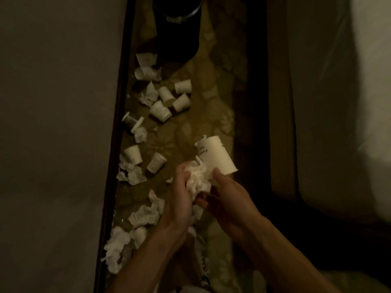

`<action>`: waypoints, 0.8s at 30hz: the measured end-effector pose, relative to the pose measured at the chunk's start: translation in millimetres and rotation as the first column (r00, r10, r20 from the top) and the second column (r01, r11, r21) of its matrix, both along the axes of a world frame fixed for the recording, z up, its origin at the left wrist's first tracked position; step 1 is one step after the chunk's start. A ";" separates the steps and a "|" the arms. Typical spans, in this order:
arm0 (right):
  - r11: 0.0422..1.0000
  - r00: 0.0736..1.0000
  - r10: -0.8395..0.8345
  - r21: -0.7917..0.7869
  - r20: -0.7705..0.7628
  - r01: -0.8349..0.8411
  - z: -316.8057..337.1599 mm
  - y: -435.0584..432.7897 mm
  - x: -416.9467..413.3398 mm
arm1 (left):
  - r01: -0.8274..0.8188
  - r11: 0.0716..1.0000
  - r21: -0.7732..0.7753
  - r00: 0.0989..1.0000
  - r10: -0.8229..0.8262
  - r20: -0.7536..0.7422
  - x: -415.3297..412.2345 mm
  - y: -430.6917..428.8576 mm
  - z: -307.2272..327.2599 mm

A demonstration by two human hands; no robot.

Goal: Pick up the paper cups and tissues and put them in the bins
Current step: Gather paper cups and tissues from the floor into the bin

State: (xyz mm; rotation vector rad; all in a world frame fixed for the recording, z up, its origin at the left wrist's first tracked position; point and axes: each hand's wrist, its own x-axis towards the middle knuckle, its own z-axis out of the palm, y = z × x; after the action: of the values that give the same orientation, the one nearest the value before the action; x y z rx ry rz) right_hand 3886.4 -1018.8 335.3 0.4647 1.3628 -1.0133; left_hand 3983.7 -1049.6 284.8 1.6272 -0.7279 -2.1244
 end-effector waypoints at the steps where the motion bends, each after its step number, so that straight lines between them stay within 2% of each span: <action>1: 1.000 1.000 0.008 0.006 -0.002 -0.008 3.6 -14.7 -7.4 | -0.003 1.000 -0.024 1.000 0.004 0.009 -6.0 -13.7 3.6; 3: 1.000 1.000 0.013 -0.002 0.000 -0.013 5.1 -46.8 -22.1 | -0.020 0.998 -0.060 0.999 0.021 0.024 -18.3 -43.4 7.5; 6: 1.000 1.000 0.026 0.007 0.003 -0.026 -3.5 -99.2 -43.2 | -0.045 0.999 -0.023 0.998 0.046 0.052 -37.4 -92.8 5.3; 10: 0.991 0.993 0.118 0.061 0.006 -0.118 -38.0 -165.2 -67.0 | -0.085 0.996 -0.009 0.979 0.085 0.185 -57.6 -155.7 -34.7; 13: 0.973 0.982 0.191 0.129 0.002 -0.189 -61.9 -207.4 -82.6 | -0.143 0.988 0.065 0.956 0.121 0.267 -66.5 -192.3 -67.9; 17: 0.924 0.933 0.357 0.133 0.035 -0.358 -64.8 -262.6 -103.8 | -0.230 0.962 0.148 0.948 0.188 0.256 -77.6 -247.7 -77.3; 24: 0.823 0.814 0.568 0.067 -0.125 -0.564 -45.1 -358.9 -138.5 | -0.132 0.990 -0.039 0.970 0.137 0.200 -99.6 -344.0 -51.2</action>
State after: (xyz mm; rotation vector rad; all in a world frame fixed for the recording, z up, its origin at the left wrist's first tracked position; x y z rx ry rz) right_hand 3747.9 -1377.7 290.2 -0.0130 1.5163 -0.5340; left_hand 3884.0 -1393.6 233.7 1.8429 -0.6803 -1.8675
